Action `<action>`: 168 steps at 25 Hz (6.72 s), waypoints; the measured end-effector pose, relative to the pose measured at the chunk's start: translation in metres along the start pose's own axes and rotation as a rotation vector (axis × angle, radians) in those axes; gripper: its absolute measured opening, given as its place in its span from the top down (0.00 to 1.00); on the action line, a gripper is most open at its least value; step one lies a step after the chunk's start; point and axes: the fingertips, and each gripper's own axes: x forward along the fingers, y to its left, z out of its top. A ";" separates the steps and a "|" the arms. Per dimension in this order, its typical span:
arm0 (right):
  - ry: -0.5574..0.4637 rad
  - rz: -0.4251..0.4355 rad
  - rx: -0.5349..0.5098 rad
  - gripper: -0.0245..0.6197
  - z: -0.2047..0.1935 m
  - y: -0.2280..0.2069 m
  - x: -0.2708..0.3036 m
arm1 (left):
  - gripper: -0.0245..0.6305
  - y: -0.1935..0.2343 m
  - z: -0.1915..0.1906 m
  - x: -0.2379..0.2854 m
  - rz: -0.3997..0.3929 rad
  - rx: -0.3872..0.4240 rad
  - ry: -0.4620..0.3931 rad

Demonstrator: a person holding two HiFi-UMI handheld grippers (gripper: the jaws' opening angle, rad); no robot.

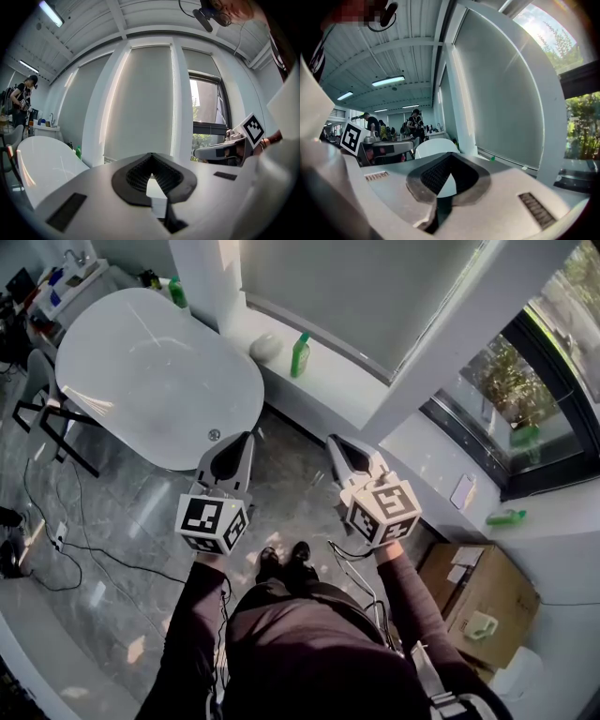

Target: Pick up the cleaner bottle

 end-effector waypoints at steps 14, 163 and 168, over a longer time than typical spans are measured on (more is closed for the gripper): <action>0.006 0.033 0.005 0.96 0.001 -0.037 0.003 | 0.95 -0.011 -0.001 0.044 0.010 0.003 0.001; 0.340 -0.211 0.243 0.96 -0.230 -0.369 0.389 | 0.67 0.169 -0.392 0.516 -0.128 0.138 0.519; 0.341 -0.211 0.245 0.96 -0.227 -0.368 0.390 | 0.67 0.170 -0.384 0.512 -0.124 0.144 0.512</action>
